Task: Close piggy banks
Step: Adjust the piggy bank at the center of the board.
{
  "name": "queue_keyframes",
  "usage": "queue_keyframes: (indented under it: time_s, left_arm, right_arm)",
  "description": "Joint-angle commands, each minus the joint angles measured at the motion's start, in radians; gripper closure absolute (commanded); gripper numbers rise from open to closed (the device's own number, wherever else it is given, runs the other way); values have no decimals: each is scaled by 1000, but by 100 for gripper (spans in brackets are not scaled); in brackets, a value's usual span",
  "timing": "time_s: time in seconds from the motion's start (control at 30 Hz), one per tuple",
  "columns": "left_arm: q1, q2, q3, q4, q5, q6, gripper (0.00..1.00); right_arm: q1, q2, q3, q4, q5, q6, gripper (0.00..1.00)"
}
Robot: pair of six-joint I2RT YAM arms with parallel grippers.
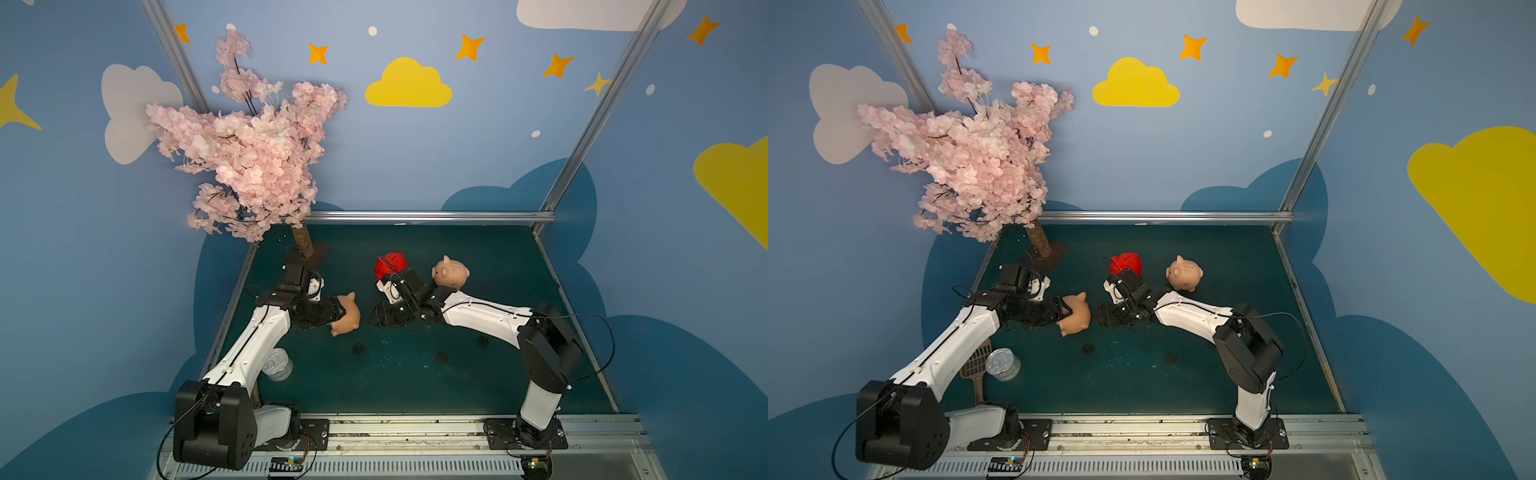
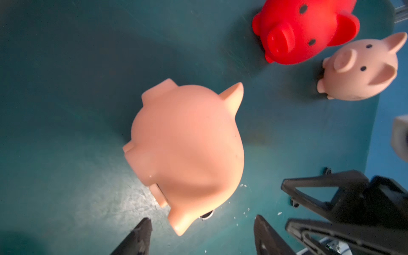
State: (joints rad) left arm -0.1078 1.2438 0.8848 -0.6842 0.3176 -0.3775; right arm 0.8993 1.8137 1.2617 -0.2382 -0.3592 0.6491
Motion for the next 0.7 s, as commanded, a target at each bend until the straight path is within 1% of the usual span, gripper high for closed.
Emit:
queue_keyframes:
  time_s: [0.0, 0.13, 0.3, 0.47, 0.67]
  left_arm:
    - [-1, -33, -49, -2, 85, -32, 28]
    - [-16, -55, -107, 52, 121, -75, 33]
    - [-38, -48, -143, 114, 149, -102, 36]
    - [-49, -29, -161, 199, 138, -123, 38]
    - [-53, 40, -133, 256, 102, -99, 38]
  right_arm:
    - [6, 5, 13, -32, 6, -5, 47]
    - [16, 1, -2, -33, 9, 4, 50]
    - [20, 0, -12, -34, 8, 8, 52]
    - [20, -7, -13, -45, 17, 1, 52]
    - [20, -17, -13, -60, 23, -12, 52]
